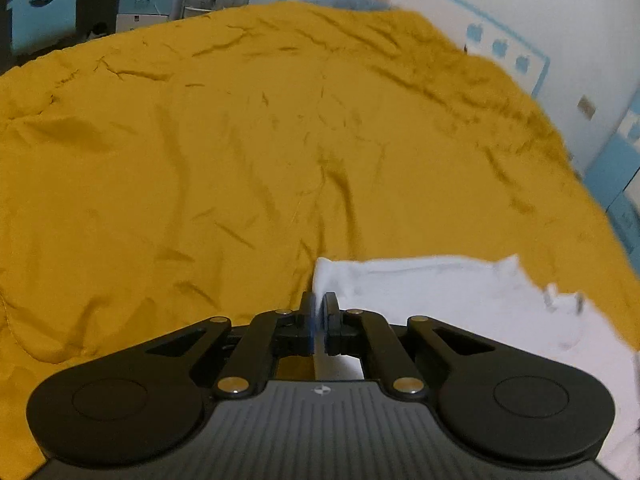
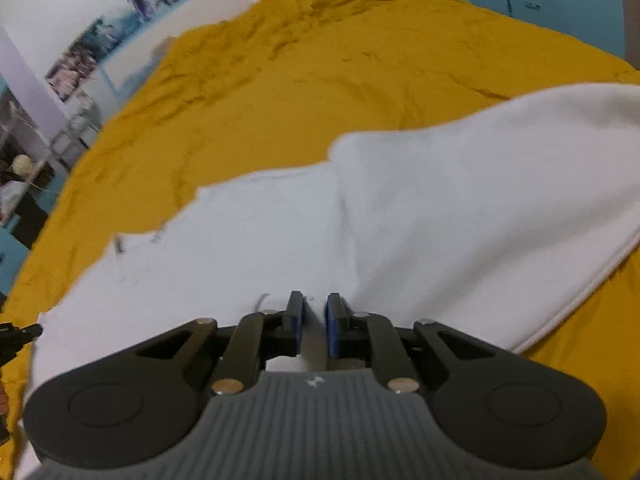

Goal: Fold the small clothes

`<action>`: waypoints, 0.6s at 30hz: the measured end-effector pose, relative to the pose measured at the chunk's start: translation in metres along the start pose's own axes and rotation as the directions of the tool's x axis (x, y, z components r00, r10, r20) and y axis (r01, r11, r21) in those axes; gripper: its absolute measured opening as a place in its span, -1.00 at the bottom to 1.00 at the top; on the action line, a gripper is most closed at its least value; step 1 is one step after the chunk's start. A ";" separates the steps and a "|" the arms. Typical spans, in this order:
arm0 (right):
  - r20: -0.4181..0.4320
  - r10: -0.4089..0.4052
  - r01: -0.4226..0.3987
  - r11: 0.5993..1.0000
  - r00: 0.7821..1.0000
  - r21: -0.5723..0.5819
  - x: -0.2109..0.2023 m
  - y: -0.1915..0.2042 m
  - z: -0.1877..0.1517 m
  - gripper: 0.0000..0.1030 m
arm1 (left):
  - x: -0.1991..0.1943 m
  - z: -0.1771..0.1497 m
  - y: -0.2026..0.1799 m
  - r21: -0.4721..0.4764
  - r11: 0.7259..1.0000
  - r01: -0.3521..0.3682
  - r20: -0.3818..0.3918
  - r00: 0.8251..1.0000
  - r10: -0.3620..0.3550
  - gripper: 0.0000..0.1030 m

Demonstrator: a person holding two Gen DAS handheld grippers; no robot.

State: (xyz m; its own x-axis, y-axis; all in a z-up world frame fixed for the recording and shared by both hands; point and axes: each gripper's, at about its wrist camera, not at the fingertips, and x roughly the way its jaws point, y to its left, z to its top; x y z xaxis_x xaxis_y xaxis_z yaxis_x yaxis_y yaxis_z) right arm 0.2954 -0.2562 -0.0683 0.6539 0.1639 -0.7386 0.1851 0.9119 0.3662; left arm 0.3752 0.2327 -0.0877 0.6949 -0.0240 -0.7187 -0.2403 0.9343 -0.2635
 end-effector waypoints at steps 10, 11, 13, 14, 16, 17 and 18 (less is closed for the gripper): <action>0.076 -0.022 0.036 0.981 0.997 -0.189 -0.059 0.026 -0.014 -0.66 | -0.075 -0.005 0.009 0.106 0.985 0.138 -0.115 0.985 -0.126 -0.78; 0.078 -0.010 0.026 0.977 0.997 -0.212 -0.064 0.030 -0.018 -0.61 | -0.081 -0.009 0.009 0.121 0.981 0.150 -0.136 0.982 -0.133 -0.70; 0.080 0.007 0.013 0.969 0.997 -0.249 -0.071 0.038 -0.028 -0.60 | -0.092 -0.020 0.006 0.137 0.976 0.170 -0.164 0.975 -0.147 -0.65; 0.080 0.014 0.009 0.962 0.997 -0.272 -0.073 0.043 -0.034 -0.60 | -0.098 -0.027 0.005 0.139 0.973 0.186 -0.174 0.972 -0.161 -0.64; 0.074 0.018 0.006 0.949 0.997 -0.314 -0.073 0.050 -0.046 -0.60 | -0.105 -0.041 0.000 0.153 0.965 0.212 -0.175 0.967 -0.185 -0.64; 0.062 0.015 0.005 0.947 0.998 -0.322 -0.071 0.051 -0.052 -0.60 | -0.107 -0.049 -0.004 0.180 0.964 0.197 -0.172 0.971 -0.166 -0.64; 0.050 0.012 0.004 0.946 0.999 -0.323 -0.069 0.052 -0.055 -0.60 | -0.106 -0.057 -0.007 0.211 0.964 0.164 -0.176 0.976 -0.127 -0.64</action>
State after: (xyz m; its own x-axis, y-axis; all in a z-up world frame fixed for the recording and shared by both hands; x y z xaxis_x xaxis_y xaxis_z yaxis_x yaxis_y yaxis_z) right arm 0.2194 -0.1993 -0.0300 0.6917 0.1561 -0.7051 -0.0587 0.9853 0.1605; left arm 0.2650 0.2081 -0.0465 0.5897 -0.2048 -0.7813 0.0255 0.9716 -0.2354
